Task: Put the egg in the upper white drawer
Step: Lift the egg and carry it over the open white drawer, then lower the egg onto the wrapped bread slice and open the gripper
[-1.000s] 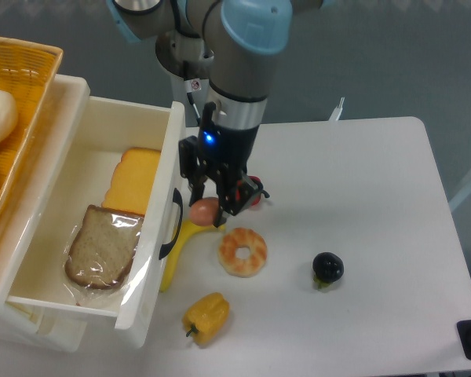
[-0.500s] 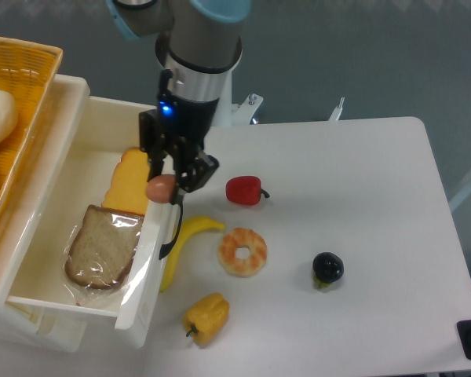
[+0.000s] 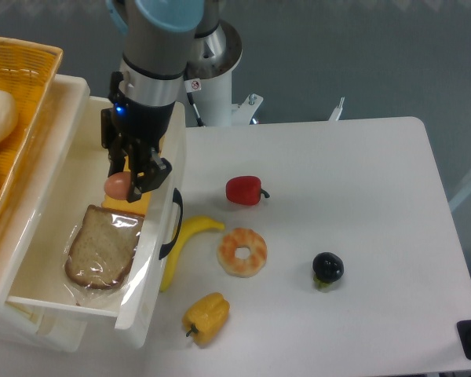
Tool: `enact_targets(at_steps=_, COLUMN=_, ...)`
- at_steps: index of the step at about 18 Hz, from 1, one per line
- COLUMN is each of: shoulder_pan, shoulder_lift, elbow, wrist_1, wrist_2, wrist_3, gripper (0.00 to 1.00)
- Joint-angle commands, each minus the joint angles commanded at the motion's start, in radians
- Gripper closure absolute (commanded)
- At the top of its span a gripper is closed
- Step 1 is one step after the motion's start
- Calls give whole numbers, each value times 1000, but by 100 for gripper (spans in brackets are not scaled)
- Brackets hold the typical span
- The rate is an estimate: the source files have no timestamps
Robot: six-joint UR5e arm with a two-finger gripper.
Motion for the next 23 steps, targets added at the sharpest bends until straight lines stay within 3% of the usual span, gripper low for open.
enact_targets(at_steps=15, shoulder_pan=-81, shoulder_lift=-37, elbow=-46, wrist_1=-12, wrist_2=57, wrist_3=57, gripper=57)
enact_targets(at_steps=23, shoulder_pan=-89, shoulder_lift=-46, elbow=-57, wrist_1=-14, wrist_2=58, wrist_3=68, gripper=57)
